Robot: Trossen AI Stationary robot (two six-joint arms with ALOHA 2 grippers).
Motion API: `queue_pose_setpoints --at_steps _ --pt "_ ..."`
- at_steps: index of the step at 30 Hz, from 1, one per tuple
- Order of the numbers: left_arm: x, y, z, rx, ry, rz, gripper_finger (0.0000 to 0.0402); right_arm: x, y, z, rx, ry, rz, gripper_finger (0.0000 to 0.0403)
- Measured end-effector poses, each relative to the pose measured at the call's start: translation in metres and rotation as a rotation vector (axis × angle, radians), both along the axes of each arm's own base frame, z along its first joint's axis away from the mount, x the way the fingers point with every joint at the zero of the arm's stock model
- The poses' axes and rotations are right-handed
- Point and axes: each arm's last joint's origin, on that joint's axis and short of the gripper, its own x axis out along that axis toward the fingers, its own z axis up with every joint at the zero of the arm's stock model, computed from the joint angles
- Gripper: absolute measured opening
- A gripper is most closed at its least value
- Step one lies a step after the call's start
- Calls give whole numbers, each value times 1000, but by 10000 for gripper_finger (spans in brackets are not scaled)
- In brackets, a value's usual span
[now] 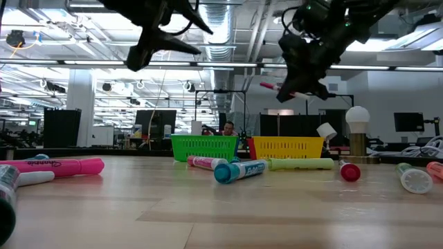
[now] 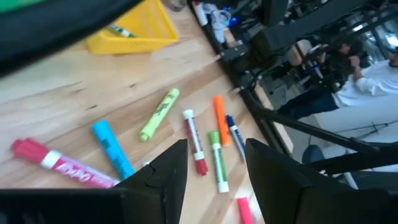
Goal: Pick & Place Markers
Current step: Put the small red marker into the yellow basket
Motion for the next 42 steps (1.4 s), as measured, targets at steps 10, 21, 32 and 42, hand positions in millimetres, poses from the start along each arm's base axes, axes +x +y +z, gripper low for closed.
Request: queue_pose_setpoints --at_steps 10,21,32,42 --pt "-5 3 -13 -19 10 60 159 7 -19 -32 7 134 -12 35" --pt "-5 3 -13 -15 10 67 160 27 -30 -53 -42 341 11 50" --pt "-5 3 -13 -13 9 71 159 35 -32 -67 -4 403 37 47" --pt "-5 3 -13 -13 6 72 159 29 -30 -51 -38 374 61 92"
